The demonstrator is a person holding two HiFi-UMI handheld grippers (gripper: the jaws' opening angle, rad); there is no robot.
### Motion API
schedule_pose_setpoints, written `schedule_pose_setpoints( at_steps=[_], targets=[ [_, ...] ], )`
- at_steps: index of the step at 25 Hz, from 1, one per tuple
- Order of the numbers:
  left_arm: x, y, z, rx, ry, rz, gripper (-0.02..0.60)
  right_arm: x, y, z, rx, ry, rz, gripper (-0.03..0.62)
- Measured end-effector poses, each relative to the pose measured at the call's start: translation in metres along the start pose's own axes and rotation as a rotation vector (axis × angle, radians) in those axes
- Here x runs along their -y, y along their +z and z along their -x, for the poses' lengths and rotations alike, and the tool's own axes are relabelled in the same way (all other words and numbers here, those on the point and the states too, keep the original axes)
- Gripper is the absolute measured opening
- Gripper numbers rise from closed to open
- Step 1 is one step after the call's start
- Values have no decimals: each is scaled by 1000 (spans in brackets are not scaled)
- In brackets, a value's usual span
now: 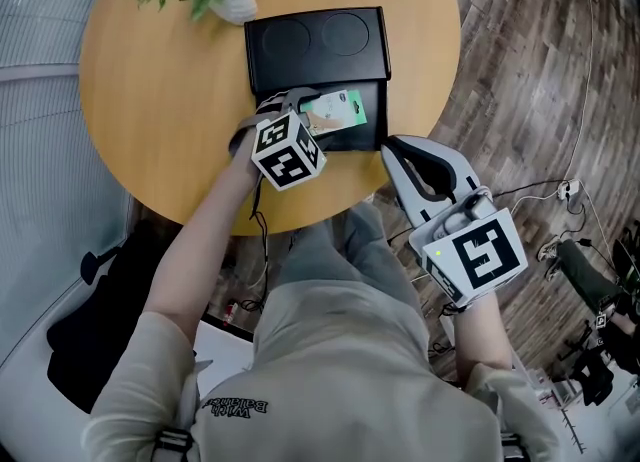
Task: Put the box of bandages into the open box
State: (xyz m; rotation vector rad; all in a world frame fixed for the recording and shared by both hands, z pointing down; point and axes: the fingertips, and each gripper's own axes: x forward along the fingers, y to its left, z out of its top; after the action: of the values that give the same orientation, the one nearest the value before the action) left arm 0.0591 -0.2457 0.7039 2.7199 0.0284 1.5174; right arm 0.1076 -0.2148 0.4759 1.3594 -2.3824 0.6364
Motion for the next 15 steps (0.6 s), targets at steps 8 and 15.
schedule_pose_setpoints(
  at_steps=[8,15],
  targets=[
    [-2,2,5,4,35,2,341,-5,-13,3,-15,9,-23,35],
    [2,8,24,56,70,20,341,-14,-12,11,-2,14,-16,35]
  ],
)
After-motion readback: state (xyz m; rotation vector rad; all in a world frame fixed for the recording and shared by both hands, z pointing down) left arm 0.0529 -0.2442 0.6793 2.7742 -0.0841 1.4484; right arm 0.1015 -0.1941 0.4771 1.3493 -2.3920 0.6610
